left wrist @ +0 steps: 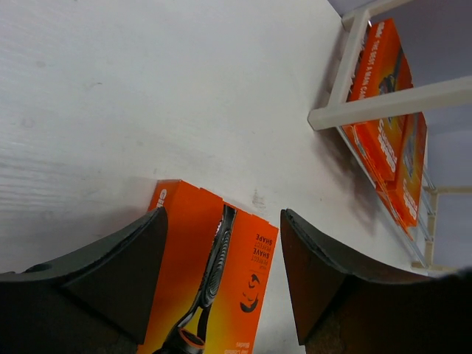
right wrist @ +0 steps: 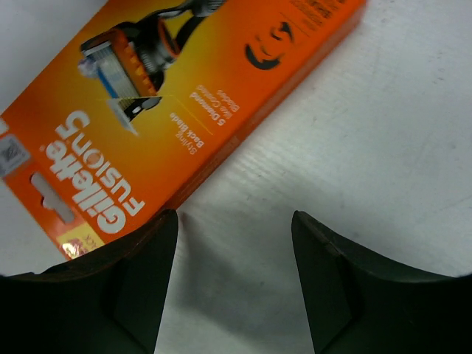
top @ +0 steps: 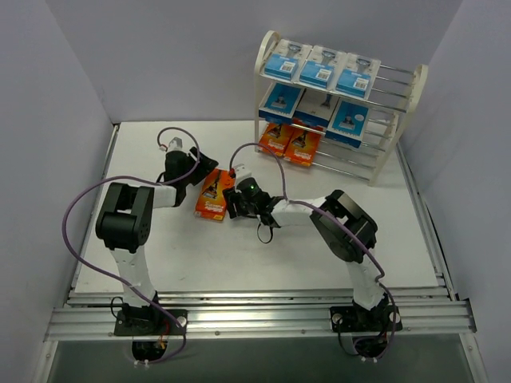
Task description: Place and organize the shaving razors onto the shelf
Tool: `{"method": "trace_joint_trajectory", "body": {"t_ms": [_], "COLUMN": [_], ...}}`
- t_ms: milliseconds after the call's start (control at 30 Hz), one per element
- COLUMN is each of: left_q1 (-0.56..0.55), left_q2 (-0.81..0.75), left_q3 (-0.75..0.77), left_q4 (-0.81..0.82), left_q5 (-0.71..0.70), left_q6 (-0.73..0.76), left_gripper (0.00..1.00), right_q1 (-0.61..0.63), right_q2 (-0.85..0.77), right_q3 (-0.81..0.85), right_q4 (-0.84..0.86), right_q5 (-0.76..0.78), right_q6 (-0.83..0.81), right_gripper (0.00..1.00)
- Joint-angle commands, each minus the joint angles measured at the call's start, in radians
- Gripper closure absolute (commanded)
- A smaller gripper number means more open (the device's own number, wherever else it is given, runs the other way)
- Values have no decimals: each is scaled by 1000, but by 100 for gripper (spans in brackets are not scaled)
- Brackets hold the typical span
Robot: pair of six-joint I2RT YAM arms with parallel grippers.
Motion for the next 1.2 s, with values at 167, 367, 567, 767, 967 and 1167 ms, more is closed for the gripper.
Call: {"method": "trace_joint_trajectory", "body": {"t_ms": [167, 367, 567, 767, 967, 1167], "left_q1": [-71, -70, -16, 96, 108, 128], "left_q2": [84, 25, -122, -266, -588, -831], "left_q3": [26, -14, 21, 40, -147, -452], "left_q4": [239, 251, 109, -14, -275, -252], "left_q5": [168, 173, 133, 203, 70, 76], "left_q6": [10, 27, 58, -53, -48, -155], "left_gripper": [29, 29, 10, 6, 6, 6], "right_q1": [95, 100, 95, 95, 85, 5], "right_q2": [-132, -281, -401, -510, -667, -807], "right_q3": [-126, -254, -329, -367, -370, -398], "right_q4": [89, 92, 50, 9, -101, -189], "right_q5": [13, 53, 74, 103, 172, 158], "right_q6": [56, 96, 96, 96, 91, 146], "right_gripper": [41, 41, 41, 41, 40, 42]}}
